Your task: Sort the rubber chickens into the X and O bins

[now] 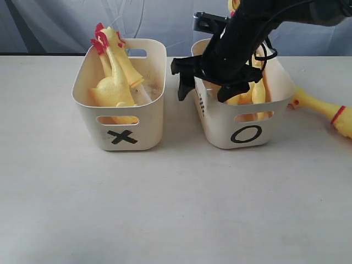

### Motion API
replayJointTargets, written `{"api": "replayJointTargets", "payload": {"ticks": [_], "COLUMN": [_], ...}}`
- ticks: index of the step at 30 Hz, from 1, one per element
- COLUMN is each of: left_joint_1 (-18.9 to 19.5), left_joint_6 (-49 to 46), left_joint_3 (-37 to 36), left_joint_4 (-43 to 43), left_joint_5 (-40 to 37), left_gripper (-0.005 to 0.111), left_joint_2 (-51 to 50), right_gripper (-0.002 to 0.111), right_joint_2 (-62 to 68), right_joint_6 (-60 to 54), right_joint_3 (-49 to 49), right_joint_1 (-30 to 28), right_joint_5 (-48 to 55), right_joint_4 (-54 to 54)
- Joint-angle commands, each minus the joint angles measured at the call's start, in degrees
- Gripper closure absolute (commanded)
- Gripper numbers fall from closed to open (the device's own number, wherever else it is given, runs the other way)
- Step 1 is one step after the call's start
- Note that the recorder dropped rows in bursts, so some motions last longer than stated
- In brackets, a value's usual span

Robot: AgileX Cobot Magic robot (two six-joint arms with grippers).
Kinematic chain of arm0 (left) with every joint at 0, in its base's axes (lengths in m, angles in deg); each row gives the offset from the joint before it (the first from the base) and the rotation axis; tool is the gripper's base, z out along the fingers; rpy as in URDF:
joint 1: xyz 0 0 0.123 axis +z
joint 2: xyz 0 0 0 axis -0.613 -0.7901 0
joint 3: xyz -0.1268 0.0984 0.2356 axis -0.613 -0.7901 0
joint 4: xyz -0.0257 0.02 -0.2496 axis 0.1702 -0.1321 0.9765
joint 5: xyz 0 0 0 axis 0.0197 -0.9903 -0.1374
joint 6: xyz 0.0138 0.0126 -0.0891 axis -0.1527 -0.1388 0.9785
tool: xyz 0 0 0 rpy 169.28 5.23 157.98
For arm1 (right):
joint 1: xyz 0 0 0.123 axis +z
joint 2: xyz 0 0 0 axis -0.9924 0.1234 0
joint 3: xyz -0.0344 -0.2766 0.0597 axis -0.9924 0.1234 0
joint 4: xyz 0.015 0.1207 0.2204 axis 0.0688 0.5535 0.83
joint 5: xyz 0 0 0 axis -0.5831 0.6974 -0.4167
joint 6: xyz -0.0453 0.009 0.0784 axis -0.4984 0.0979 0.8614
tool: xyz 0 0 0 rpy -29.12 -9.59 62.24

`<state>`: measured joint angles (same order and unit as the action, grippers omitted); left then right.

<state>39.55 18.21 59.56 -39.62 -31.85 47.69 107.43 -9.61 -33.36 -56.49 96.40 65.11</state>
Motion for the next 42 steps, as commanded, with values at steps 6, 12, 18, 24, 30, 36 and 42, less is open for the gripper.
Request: {"api": "replayJointTargets", "payload": {"ticks": [6, 12, 18, 24, 30, 36, 42], "left_joint_1": [-0.3, -0.3, -0.3, -0.3, -0.3, -0.3, -0.3], "left_joint_6": [0.2, 0.2, 0.2, 0.2, 0.2, 0.2, 0.2], "left_joint_3": [-0.1, -0.1, -0.1, -0.1, -0.1, -0.1, -0.1], "left_joint_4": [0.4, 0.4, 0.4, 0.4, 0.4, 0.4, 0.4], "left_joint_5": [0.0, 0.0, 0.0, 0.0, 0.0, 0.0, 0.0], "left_gripper": [0.107, 0.107, 0.107, 0.107, 0.107, 0.107, 0.107], "left_joint_2": [0.3, 0.3, 0.3, 0.3, 0.3, 0.3, 0.3], "right_gripper": [0.039, 0.039, 0.039, 0.039, 0.039, 0.039, 0.039], "right_joint_2": [-8.8, -17.2, -17.5, -14.4, -9.3, -5.2, 0.1], "right_joint_6": [-8.8, -8.5, -4.6, -6.5, -0.3, 5.9, -15.9], "right_joint_3": [-2.2, -0.4, 10.5, 20.8, 22.7, 22.7, 22.7], "right_joint_1": [-1.5, -4.1, -13.7, -18.5, -23.9, -30.9, -34.4], "right_joint_5": [2.7, 1.4, -7.3, -17.2, -17.9, -18.2, -17.1], "right_joint_4": [-10.7, -29.3, -32.3, -41.1, -53.5, -57.2, -35.8]}}
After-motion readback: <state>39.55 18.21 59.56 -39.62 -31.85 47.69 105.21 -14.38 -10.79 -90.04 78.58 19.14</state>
